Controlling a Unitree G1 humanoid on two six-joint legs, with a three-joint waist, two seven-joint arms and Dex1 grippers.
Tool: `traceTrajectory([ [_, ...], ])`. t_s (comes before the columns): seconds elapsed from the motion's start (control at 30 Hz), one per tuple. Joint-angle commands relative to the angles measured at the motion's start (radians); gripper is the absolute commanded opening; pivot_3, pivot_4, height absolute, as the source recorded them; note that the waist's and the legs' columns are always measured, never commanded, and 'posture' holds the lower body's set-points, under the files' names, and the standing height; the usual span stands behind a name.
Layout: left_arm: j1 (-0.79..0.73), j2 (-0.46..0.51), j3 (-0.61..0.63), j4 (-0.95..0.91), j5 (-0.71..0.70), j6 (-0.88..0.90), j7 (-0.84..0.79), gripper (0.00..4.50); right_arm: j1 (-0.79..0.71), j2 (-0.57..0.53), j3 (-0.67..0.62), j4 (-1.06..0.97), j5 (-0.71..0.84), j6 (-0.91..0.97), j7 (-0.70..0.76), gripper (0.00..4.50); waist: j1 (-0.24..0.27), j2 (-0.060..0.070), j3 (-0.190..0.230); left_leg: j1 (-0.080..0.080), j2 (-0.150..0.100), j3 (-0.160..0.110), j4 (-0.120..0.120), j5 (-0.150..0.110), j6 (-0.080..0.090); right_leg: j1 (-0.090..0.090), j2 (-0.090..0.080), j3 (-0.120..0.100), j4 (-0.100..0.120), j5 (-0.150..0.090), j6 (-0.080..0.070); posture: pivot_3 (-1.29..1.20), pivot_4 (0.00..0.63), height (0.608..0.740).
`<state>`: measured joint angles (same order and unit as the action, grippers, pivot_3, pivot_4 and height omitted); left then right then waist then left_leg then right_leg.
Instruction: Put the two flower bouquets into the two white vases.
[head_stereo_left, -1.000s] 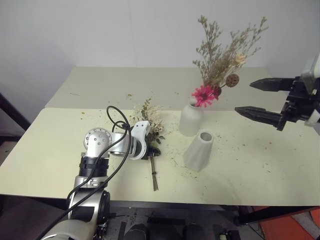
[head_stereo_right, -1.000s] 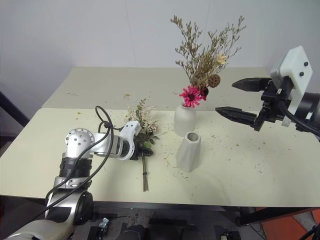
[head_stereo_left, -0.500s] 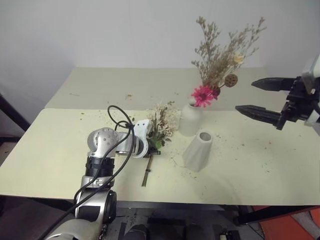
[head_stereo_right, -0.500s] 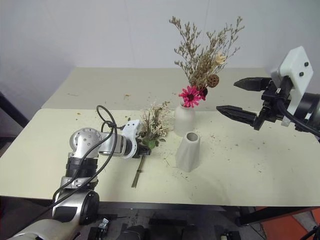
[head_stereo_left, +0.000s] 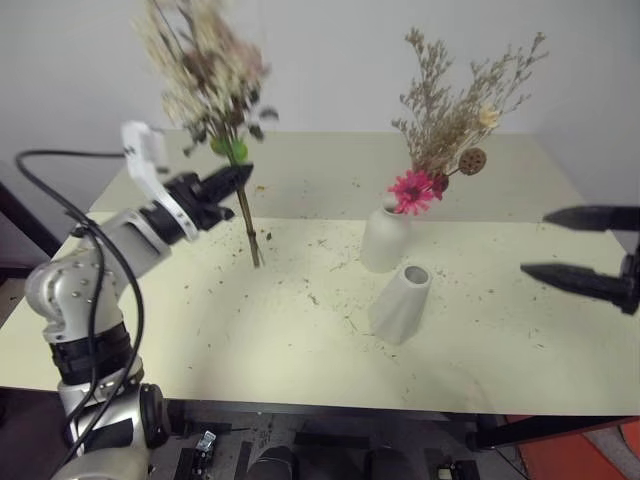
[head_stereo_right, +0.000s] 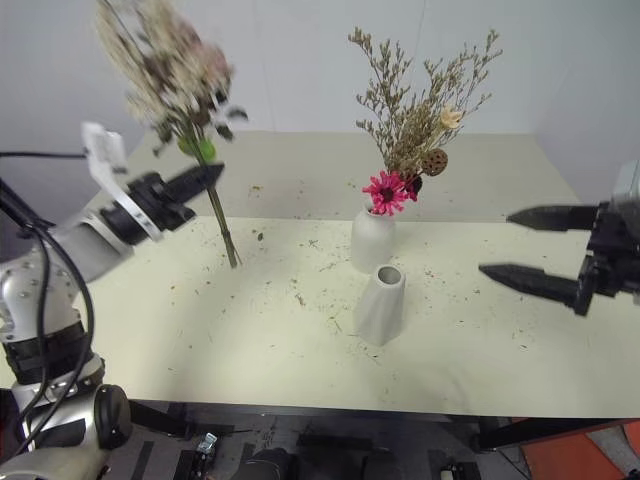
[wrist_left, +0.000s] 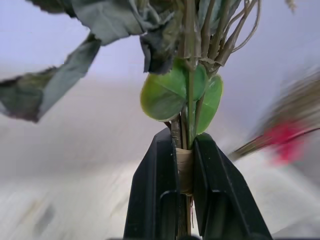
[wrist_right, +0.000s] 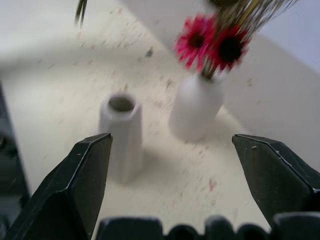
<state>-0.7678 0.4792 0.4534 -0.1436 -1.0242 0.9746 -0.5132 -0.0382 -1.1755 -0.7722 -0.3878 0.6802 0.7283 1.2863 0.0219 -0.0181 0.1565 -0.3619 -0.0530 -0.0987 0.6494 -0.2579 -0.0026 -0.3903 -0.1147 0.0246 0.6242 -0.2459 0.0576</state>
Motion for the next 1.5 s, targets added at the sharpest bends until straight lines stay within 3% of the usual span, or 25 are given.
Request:
traceTrajectory([
  [0.03,-0.093,-0.026,-0.004,0.105,-0.071,-0.070,-0.162,0.11,0.072,0.012,-0.096,-0.036,-0.070,-0.089,0.050,4.50,-0.004,0.000,0.000,0.001,0.000,0.000,0.000,0.000,0.000,0.001,0.000,0.000,0.000,0.000,0.000,0.00,0.150,0.740],
  [0.33,-0.337,-0.125,-0.096,0.448,-0.083,-0.072,-0.396,0.11,0.249,0.101,-0.254,-0.152,-0.111,-0.078,0.031,4.50,-0.026,-0.003,0.002,0.004,0.000,0.000,0.000,0.000,0.001,0.004,0.001,0.000,0.000,-0.001,0.001,0.00,0.150,0.740],
  [0.57,-0.396,-0.177,-0.202,0.560,0.029,-0.209,-0.651,0.11,0.365,0.190,-0.383,-0.275,-0.072,-0.028,0.001,4.50,-0.026,-0.004,0.002,0.004,0.000,0.000,0.000,-0.001,0.001,0.004,0.001,0.000,0.001,-0.001,0.002,0.00,0.150,0.740],
  [0.8,-0.407,-0.285,-0.291,0.625,0.160,-0.366,-0.774,0.11,0.383,0.223,-0.389,-0.333,-0.022,0.004,-0.091,4.50,-0.027,-0.006,0.004,0.004,0.000,0.000,0.000,-0.001,0.001,0.004,0.001,0.001,0.000,-0.001,0.002,0.00,0.150,0.740],
  [1.27,-0.401,-0.418,-0.360,0.739,0.307,-0.540,-0.876,0.11,0.393,0.215,-0.411,-0.366,0.009,0.029,-0.208,4.50,-0.020,-0.010,0.006,0.004,0.000,0.000,0.000,-0.001,0.002,0.004,0.001,0.001,0.000,-0.001,0.002,0.00,0.150,0.740],
  [1.5,-0.427,-0.455,-0.304,0.840,0.313,-0.585,-0.834,0.11,0.394,0.207,-0.426,-0.374,0.028,0.042,-0.238,4.50,-0.019,-0.011,0.006,0.004,0.000,0.000,0.000,-0.001,0.002,0.004,0.001,0.001,0.000,-0.001,0.002,0.00,0.150,0.740],
])
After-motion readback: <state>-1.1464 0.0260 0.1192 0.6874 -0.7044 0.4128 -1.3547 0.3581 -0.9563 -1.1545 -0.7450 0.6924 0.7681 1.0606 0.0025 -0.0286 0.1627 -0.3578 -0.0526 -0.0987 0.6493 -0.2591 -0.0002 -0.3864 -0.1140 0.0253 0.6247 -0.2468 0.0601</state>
